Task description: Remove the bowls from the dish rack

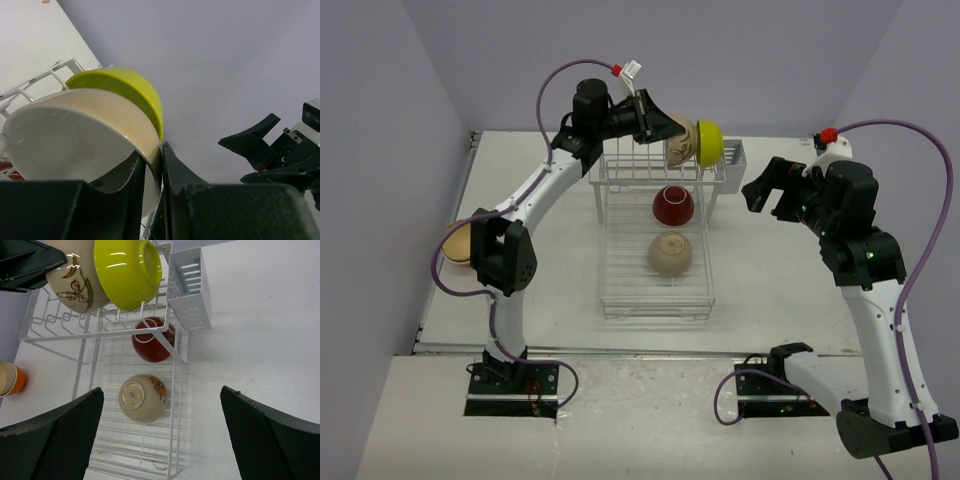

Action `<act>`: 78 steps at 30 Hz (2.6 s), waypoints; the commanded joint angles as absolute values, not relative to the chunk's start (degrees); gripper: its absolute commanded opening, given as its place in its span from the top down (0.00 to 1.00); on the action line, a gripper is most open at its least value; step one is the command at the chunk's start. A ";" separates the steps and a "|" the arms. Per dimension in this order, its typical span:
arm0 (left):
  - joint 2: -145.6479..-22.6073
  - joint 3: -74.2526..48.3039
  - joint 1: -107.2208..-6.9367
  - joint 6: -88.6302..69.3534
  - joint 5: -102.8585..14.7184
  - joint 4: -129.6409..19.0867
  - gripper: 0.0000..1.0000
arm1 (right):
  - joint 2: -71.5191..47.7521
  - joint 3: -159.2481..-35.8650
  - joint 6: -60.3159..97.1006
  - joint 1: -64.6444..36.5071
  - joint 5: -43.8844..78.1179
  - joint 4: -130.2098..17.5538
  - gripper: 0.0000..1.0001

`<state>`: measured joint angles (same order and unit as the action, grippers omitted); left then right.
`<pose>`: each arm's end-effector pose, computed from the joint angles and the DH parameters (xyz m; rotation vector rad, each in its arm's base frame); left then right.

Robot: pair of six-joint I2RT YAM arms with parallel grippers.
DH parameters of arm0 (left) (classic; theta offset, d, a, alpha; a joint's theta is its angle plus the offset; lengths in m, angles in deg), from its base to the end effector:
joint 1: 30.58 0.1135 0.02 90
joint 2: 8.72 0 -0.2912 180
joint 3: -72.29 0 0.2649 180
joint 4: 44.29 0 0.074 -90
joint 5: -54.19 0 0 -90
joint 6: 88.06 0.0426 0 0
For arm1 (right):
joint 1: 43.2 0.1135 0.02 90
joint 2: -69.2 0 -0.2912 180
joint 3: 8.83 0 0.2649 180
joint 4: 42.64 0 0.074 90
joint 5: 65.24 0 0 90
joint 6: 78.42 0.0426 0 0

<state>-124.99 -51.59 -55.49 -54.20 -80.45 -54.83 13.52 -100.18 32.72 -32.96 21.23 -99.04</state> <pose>0.4551 -0.2443 0.4044 0.1891 1.8963 -1.6501 0.1767 0.0346 0.4672 0.1442 1.9500 0.4232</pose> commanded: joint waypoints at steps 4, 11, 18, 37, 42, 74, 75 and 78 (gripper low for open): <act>-124.91 -51.29 -55.72 -56.15 -81.95 -49.91 0.90 | 14.79 -99.62 31.44 -32.74 22.65 -99.15 0.01; -123.77 -47.42 -55.45 -60.63 -82.92 -41.48 1.00 | 14.88 -99.27 30.92 -32.74 22.65 -99.15 0.01; -122.19 -43.12 -54.40 -66.60 -83.27 -29.91 1.00 | 14.79 -99.00 30.74 -32.74 22.56 -99.15 0.01; -119.55 -37.22 -50.97 -82.95 -83.10 -6.67 1.00 | 14.53 -98.56 30.91 -32.74 22.03 -98.97 0.01; -120.43 -38.62 -50.71 -88.58 -82.83 0.44 1.00 | 14.53 -98.48 31.00 -32.74 21.68 -98.89 0.01; -99.25 -35.82 -22.23 -24.51 -21.50 -103.08 1.00 | 10.84 -98.83 33.02 -32.65 15.71 -97.74 0.01; -98.81 -35.12 -22.14 -24.17 -18.09 -103.17 1.00 | 10.58 -99.00 33.02 -32.65 15.62 -97.83 0.01; -98.11 -32.92 -21.35 -22.59 -13.77 -103.52 1.00 | 10.40 -99.18 33.02 -32.56 15.44 -97.92 0.01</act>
